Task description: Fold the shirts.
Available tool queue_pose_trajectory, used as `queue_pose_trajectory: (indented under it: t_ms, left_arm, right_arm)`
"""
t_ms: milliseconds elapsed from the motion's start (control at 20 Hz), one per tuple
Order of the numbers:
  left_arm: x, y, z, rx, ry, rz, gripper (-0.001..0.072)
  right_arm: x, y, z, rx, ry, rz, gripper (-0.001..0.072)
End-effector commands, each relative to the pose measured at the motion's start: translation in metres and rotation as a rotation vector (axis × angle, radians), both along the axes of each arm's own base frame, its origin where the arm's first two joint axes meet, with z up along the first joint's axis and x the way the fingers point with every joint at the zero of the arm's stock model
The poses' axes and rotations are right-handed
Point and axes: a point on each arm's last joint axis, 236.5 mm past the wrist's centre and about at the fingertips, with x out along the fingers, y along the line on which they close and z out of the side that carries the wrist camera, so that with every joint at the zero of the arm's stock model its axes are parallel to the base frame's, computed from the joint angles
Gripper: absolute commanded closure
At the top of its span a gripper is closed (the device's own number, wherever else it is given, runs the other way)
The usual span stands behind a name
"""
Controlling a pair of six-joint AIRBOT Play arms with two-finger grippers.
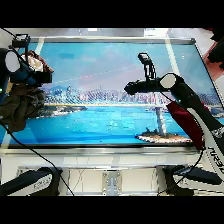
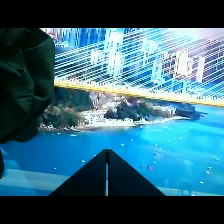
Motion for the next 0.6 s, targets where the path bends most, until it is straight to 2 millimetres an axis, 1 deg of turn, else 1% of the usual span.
queue_pose_trajectory:
  t_ms: [0, 150, 200, 250, 300, 400, 450, 550]
  left_arm:
    - [0.001, 0.003, 0.002, 0.059, 0.007, -0.079, 0.0684]
    - [0.018, 0.011, 0.014, 0.105, -0.074, -0.079, 0.0684]
    - [0.026, 0.02, 0.022, 0.149, -0.115, -0.074, 0.0683]
    - [0.033, 0.033, 0.032, 0.207, -0.158, -0.054, 0.0682]
    - [0.039, 0.051, 0.045, 0.282, -0.206, -0.018, 0.0609]
    - [0.045, 0.089, 0.069, 0.38, -0.291, 0.088, 0.0178]
    - [0.043, 0.106, 0.074, 0.397, -0.305, 0.136, 0.0167]
    - [0.037, 0.139, 0.076, 0.39, -0.316, 0.229, 0.0167]
  right_arm:
    - [0.0, 0.003, 0.0, -0.004, -0.005, -0.001, 0.0388]
    - [-0.001, 0.003, -0.001, -0.004, -0.003, 0.0, 0.0388]
    - [-0.001, 0.003, -0.001, -0.004, -0.002, 0.0, 0.0388]
    - [-0.001, 0.003, -0.001, -0.004, -0.002, 0.001, 0.0388]
    - [-0.002, 0.003, -0.002, -0.006, 0.004, 0.005, 0.0388]
    - [-0.005, 0.003, -0.003, -0.01, 0.015, 0.012, 0.0388]
    - [-0.006, 0.003, -0.005, -0.015, 0.018, 0.015, 0.0388]
    - [-0.006, 0.0, -0.006, -0.029, 0.016, 0.018, 0.0388]
